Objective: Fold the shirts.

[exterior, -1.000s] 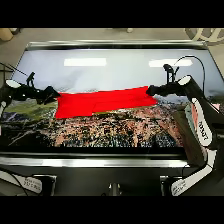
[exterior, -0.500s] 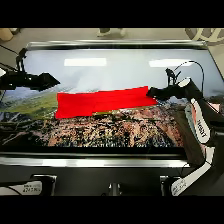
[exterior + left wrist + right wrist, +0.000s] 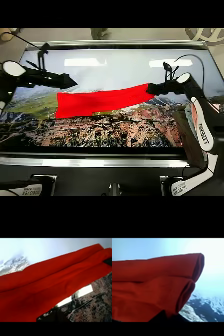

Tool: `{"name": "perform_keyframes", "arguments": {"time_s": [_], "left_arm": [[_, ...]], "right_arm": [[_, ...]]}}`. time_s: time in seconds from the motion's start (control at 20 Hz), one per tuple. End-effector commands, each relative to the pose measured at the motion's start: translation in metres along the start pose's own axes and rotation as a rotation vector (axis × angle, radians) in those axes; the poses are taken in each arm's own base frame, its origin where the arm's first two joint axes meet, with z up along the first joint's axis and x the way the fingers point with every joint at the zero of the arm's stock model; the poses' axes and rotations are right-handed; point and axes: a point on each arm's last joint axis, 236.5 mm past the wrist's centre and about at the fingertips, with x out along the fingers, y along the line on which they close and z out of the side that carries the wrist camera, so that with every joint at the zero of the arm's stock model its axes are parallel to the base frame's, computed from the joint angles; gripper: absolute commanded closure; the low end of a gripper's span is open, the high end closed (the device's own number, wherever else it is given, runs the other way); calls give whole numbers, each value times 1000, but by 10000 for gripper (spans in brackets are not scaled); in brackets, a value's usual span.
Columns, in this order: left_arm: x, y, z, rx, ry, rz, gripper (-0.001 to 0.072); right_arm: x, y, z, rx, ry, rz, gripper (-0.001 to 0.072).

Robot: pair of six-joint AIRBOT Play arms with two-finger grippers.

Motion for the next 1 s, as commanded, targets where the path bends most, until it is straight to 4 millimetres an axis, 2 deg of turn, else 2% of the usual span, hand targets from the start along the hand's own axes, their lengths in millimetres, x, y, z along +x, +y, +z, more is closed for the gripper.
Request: {"name": "perform_keyframes", "arguments": {"time_s": [0.0, 0.1, 0.3, 0.4, 0.55, 0.65, 0.75, 0.85, 0.95], "left_arm": [[68, -16, -9, -56, 18, -17, 664], [117, -28, -29, -143, 70, -70, 664], [187, -70, -71, -347, 179, -249, 665], [213, -95, -89, -414, 211, -339, 665], [240, -134, -100, -536, 210, -477, 665], [249, -158, -111, -563, 221, -558, 665], [246, -172, -108, -471, 181, -623, 666], [228, -170, -91, -435, 150, -674, 667], [192, -157, -64, -322, 104, -723, 669]], "right_arm": [[-71, 59, 14, -165, -44, 54, 701], [-112, 91, 11, -230, -58, 76, 700], [-174, 136, -4, -326, -74, 101, 700], [-195, 152, -16, -361, -63, 114, 699], [-220, 170, -32, -384, -52, 126, 699], [-231, 177, -29, -401, -88, 119, 698], [-234, 180, -17, -397, -148, 119, 698], [-233, 188, 6, -364, -236, 157, 698], [-221, 205, 25, -352, -300, 230, 698]]}}
